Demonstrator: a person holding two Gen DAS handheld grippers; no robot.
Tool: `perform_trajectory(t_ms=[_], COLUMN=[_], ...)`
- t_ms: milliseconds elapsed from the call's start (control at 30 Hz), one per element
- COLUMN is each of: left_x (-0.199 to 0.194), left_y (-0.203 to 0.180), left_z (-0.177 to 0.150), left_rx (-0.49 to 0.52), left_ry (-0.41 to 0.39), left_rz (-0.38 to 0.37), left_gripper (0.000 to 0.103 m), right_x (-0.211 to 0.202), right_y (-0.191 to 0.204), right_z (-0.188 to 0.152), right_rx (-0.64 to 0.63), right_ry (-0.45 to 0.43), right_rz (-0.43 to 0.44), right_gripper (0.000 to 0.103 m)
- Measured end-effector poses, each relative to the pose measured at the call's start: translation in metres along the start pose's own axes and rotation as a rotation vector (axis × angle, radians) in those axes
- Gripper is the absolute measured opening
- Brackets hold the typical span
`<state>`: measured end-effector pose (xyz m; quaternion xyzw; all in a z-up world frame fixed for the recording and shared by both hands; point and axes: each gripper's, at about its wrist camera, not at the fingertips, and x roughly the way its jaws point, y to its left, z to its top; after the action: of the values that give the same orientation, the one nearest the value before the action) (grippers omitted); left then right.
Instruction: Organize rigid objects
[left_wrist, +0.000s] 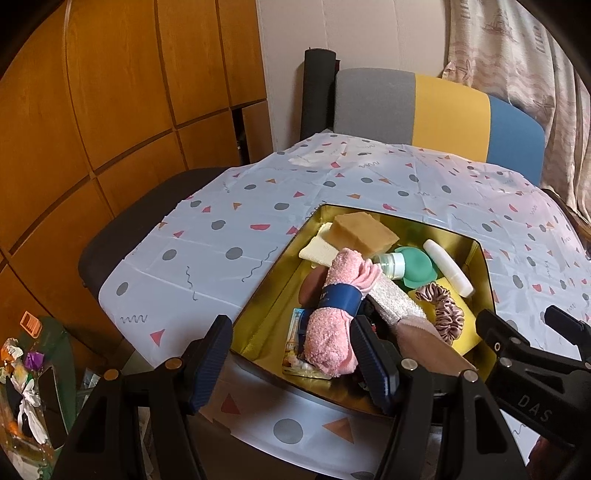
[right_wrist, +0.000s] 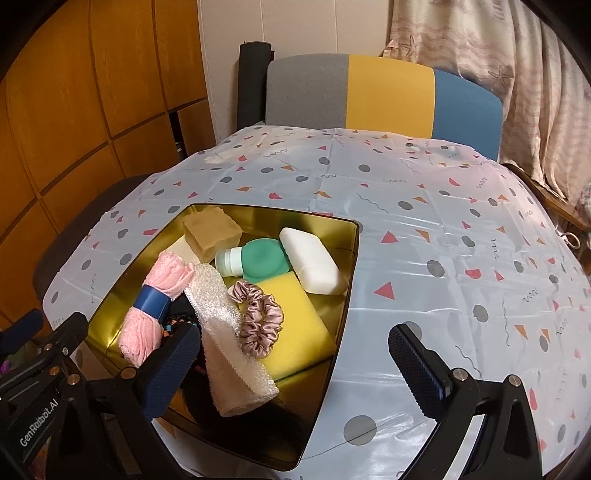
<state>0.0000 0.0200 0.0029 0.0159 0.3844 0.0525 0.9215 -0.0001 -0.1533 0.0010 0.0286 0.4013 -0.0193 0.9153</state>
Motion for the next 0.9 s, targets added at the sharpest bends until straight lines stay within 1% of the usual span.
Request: perform_trajectory(t_ms=[900], left_x=[0.0008], left_y=[-0.0026], left_z=[-0.0013], left_rx=[0.021], left_ry=[0.006], left_rz=[-0.002], left_gripper=[0.067], right_x=[0.0049], right_y=[-0.0026], right_z=[-0.0008], right_rx=[0.014], right_ry=[0.017], right_rz=[0.002], right_gripper=[0.103])
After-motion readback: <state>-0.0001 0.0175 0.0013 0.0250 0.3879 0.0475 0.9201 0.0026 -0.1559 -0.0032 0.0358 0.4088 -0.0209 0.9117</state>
